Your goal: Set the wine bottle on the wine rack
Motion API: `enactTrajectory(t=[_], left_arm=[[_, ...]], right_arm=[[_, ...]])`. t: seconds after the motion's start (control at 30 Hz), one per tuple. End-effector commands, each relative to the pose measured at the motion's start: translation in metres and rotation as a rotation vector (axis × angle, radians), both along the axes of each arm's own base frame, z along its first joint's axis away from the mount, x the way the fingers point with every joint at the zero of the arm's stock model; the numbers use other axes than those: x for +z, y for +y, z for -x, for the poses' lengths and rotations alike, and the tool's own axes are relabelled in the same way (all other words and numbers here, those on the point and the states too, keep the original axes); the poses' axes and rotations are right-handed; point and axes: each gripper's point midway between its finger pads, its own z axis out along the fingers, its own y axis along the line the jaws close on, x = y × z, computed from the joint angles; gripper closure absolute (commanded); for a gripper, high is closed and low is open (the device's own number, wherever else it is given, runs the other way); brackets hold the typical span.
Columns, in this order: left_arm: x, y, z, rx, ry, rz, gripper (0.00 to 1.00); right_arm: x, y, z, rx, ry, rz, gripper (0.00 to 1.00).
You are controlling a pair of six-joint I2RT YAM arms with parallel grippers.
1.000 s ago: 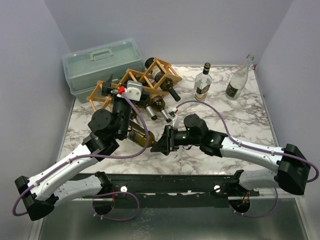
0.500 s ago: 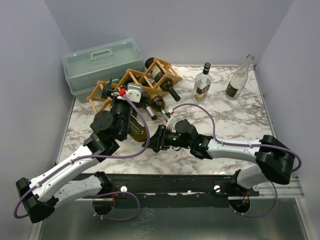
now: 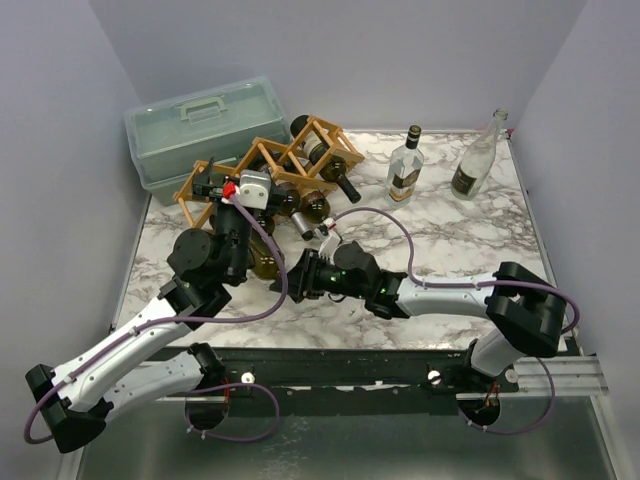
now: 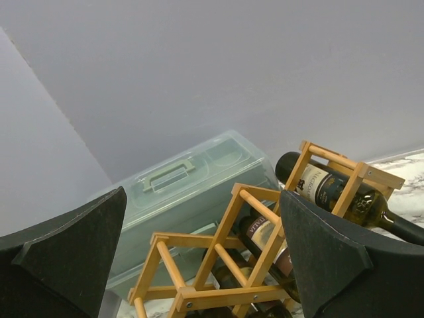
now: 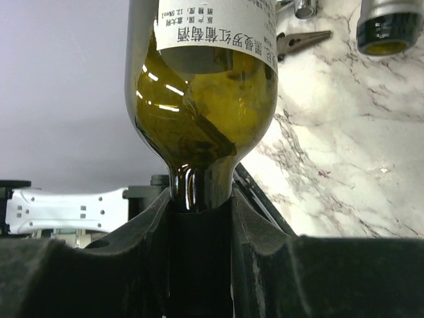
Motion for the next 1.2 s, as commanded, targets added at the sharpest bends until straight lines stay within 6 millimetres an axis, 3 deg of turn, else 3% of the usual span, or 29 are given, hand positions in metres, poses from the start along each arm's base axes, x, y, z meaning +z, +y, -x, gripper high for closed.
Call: enactTrajectory(t=[0.0,0.2,0.5,1.17], left_arm=[[0.004,0.002,0.003,-0.014,-0.028,0.023,0.01],[0.009,0.006,0.007,-0.020,-0.041,0.046,0.01],[0.012,0.010,0.010,-0.020,-0.051,0.058,0.01],[0.022,0.021,0.021,-0.027,-0.091,0.102,0.01]], right_arm=[[0.092,0.019,-0.024,-0.084,-0.169,-0.235,0.99],[0.089,0.025,-0.036,-0.161,-0.164,-0.225,0.99],[0.085,0.053,-0.043,-0.279,-0.187,-0.270,0.99],[0.083,0.101,-0.092,-0.476,-0.240,-0.293,0.99]])
